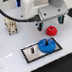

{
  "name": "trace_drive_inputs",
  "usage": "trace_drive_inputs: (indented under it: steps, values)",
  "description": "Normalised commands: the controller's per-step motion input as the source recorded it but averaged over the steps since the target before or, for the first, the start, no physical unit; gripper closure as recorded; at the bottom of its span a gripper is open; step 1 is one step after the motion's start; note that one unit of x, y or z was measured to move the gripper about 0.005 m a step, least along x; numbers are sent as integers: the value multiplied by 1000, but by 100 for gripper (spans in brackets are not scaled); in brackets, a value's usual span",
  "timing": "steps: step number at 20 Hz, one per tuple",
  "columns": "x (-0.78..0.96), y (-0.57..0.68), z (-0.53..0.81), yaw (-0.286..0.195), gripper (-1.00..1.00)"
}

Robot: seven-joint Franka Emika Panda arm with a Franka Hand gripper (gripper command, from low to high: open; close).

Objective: Insert the blue gear onto the right peg, followed by the red gear

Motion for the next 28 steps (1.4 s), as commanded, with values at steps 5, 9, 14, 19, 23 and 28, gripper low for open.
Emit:
trace_drive_inputs:
  steps: [5, 9, 14, 19, 23, 28]
  values:
    - [-159, 52, -365, 0, -100]
    - [-72, -14, -337, 0, -100]
    - [-105, 0, -261, 0, 100]
    - [-38, 11, -130, 0, 100]
    - [-67, 33, -70, 0, 100]
    - [19, 25, 140, 0, 100]
